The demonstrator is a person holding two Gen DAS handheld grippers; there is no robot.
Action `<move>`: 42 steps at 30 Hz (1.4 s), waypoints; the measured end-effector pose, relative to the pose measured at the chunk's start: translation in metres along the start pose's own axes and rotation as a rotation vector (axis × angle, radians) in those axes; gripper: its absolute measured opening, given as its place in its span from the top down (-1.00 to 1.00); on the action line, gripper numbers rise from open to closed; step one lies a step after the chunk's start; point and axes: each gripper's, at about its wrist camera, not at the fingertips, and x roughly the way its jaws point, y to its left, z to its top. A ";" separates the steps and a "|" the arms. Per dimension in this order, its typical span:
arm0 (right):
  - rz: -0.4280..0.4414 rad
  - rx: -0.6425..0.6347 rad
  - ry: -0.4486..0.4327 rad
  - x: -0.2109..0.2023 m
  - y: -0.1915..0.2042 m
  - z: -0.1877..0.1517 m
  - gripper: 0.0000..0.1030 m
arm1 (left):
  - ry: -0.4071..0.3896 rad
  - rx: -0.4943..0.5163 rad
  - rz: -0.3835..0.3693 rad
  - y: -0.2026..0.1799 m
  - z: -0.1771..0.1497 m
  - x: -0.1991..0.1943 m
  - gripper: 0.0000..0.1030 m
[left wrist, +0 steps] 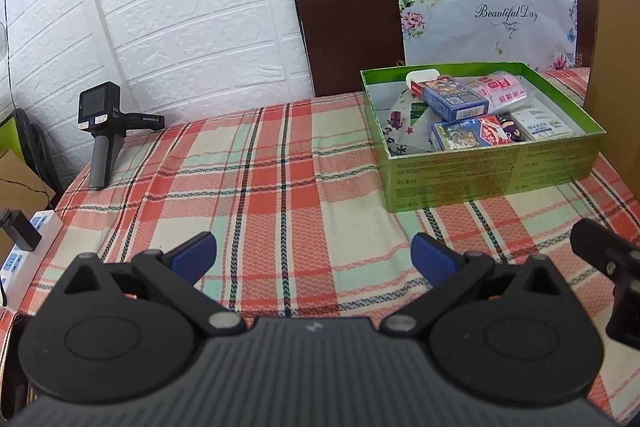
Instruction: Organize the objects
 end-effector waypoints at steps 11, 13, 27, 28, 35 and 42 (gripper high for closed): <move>-0.004 0.008 0.008 0.000 0.000 -0.002 -1.00 | 0.022 0.001 0.004 -0.001 0.000 0.003 -1.00; -0.005 0.009 0.009 0.000 -0.001 -0.002 -1.00 | 0.026 -0.001 0.003 -0.001 0.001 0.003 -1.00; -0.016 0.010 0.016 0.004 0.002 -0.003 -1.00 | 0.044 -0.007 -0.005 -0.002 0.000 0.006 -1.00; -0.017 0.011 0.017 0.004 0.002 -0.004 -1.00 | 0.046 -0.007 -0.007 -0.002 0.000 0.007 -1.00; -0.020 0.011 0.020 0.004 0.003 -0.005 -1.00 | 0.053 -0.012 -0.012 -0.003 -0.001 0.008 -1.00; -0.024 0.012 0.023 0.005 0.005 -0.006 -1.00 | 0.060 -0.020 -0.014 -0.002 -0.002 0.009 -1.00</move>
